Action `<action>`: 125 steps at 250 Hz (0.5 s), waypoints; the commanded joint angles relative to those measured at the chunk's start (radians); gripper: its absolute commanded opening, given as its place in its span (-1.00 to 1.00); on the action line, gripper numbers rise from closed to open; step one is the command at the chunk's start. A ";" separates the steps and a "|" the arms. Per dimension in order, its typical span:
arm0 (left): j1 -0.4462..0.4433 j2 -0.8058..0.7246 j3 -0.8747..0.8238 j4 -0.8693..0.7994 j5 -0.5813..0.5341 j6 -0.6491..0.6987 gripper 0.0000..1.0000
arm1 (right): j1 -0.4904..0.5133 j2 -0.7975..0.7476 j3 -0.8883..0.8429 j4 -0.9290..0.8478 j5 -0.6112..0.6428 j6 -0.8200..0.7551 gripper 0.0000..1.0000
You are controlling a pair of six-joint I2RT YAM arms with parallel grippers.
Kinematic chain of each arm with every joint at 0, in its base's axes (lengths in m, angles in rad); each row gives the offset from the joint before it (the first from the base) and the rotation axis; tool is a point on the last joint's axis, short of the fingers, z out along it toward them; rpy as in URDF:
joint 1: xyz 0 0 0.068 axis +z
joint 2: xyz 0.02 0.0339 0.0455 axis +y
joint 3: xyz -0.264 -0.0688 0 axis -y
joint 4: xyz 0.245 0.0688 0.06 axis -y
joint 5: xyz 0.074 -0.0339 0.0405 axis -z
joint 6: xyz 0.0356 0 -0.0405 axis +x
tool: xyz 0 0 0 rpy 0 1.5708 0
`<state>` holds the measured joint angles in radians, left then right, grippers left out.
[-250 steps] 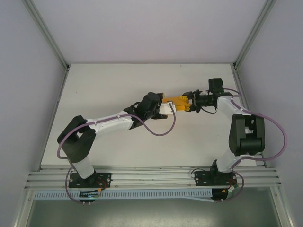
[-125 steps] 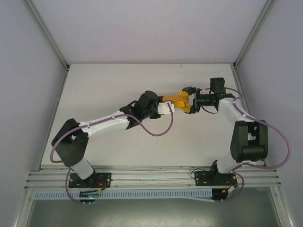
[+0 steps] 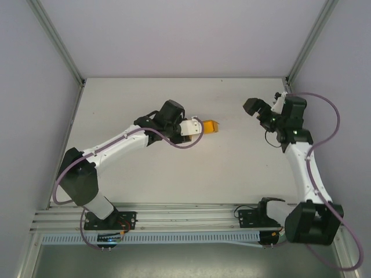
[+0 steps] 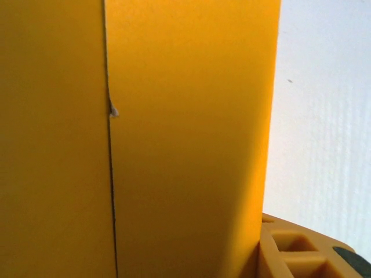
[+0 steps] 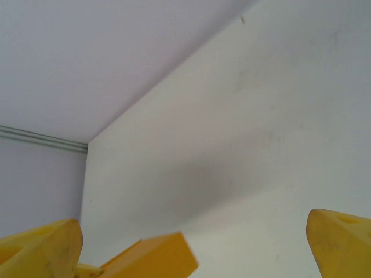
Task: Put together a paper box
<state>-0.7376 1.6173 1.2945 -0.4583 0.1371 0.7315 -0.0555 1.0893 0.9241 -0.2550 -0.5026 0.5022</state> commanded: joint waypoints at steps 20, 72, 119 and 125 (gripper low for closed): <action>0.018 0.073 0.068 -0.269 0.155 0.018 -0.43 | 0.019 -0.002 -0.099 0.242 -0.127 -0.280 0.98; 0.057 0.157 0.077 -0.283 0.180 0.021 -0.42 | 0.241 0.113 0.043 -0.141 -0.162 -0.759 0.86; 0.079 0.220 0.142 -0.371 0.207 0.048 -0.40 | 0.340 0.192 0.077 -0.193 -0.186 -0.892 0.63; 0.079 0.230 0.149 -0.379 0.201 0.047 -0.40 | 0.347 0.202 0.077 -0.185 -0.188 -0.893 0.54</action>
<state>-0.6659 1.8141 1.3796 -0.7475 0.2955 0.7441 0.2699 1.2530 0.9775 -0.3725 -0.6567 -0.2291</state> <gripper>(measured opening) 0.398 0.848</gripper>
